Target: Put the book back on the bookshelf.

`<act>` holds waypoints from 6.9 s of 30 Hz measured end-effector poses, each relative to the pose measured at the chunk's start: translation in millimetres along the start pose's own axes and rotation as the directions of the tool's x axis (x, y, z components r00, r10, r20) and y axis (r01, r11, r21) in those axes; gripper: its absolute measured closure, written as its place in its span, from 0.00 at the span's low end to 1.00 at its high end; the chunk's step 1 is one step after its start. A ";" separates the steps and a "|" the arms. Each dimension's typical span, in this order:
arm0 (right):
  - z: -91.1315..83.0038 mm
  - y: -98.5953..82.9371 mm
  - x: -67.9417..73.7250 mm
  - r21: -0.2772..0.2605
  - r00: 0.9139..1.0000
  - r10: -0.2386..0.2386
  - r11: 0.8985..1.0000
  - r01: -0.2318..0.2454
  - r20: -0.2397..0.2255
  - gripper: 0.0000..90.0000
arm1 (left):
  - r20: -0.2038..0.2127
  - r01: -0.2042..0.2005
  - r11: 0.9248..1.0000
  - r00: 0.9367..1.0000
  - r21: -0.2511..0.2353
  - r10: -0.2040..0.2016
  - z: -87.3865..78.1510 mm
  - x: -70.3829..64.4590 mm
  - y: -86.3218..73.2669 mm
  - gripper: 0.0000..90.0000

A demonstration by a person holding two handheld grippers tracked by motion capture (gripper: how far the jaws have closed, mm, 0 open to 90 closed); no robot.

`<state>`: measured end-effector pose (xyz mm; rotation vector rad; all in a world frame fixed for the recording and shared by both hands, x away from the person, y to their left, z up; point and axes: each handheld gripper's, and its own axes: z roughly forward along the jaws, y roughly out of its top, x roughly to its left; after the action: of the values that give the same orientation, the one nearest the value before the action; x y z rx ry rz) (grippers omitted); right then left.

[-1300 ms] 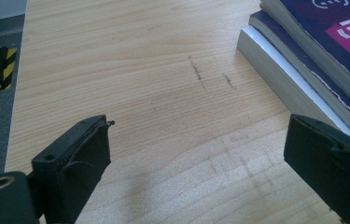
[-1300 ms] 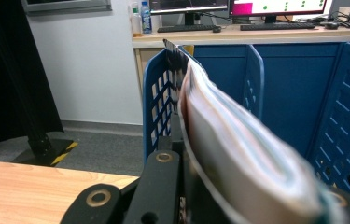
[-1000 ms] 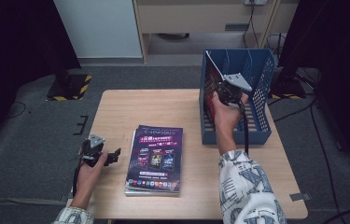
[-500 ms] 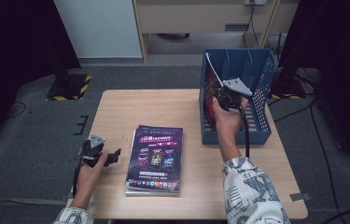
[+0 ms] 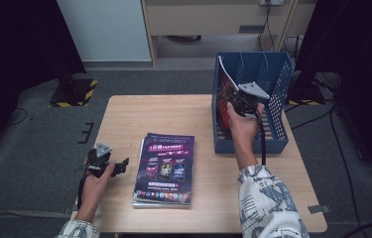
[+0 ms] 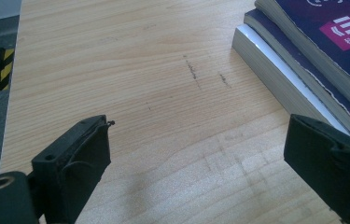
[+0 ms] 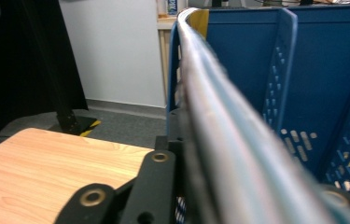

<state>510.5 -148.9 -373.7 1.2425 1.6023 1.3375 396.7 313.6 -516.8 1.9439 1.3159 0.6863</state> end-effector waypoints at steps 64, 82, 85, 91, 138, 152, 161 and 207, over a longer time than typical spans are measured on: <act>20.4 3.8 31.5 -0.035 0.996 -0.058 0.998 0.061 0.072 0.74 | 0.008 0.006 1.000 1.000 -0.013 -0.006 -1.8 0.1 1.4 0.07; 6.5 3.0 27.4 -0.015 0.998 -0.059 0.998 0.060 0.018 0.33 | 0.007 0.001 1.000 1.000 -0.010 -0.001 -1.7 -0.4 1.4 0.07; 3.8 0.4 25.9 -0.015 0.999 -0.054 0.998 0.054 0.005 0.29 | 0.006 0.001 1.000 1.000 -0.010 -0.001 -1.7 -0.5 1.4 0.07; -2.8 -3.5 24.4 0.003 0.998 -0.049 0.999 0.049 -0.030 0.23 | 0.005 0.002 1.000 1.000 -0.010 -0.002 -1.7 -0.4 1.5 0.07; -74.2 -96.0 53.5 0.098 0.948 -0.051 0.991 0.086 -0.316 0.24 | 0.191 -0.072 0.995 0.978 -0.076 0.085 -13.9 -43.1 16.7 0.31; -68.4 -119.1 65.2 0.165 0.935 -0.051 0.979 0.115 -0.352 0.32 | 0.250 -0.071 0.995 0.964 -0.075 0.087 -12.0 -53.0 17.1 0.48; -62.2 -131.5 81.6 0.196 0.912 -0.080 0.965 0.172 -0.402 0.38 | 0.260 -0.076 0.994 0.961 -0.074 0.092 -9.5 -56.1 17.2 0.53; -45.4 -160.3 94.6 0.377 0.873 0.004 0.903 0.207 -0.488 0.23 | 0.331 -0.084 0.996 0.940 -0.023 0.087 4.3 -64.9 16.4 0.60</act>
<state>403.1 -73.8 -513.3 1.0827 2.3785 1.3406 386.6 247.6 -510.0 2.0135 1.0238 0.3796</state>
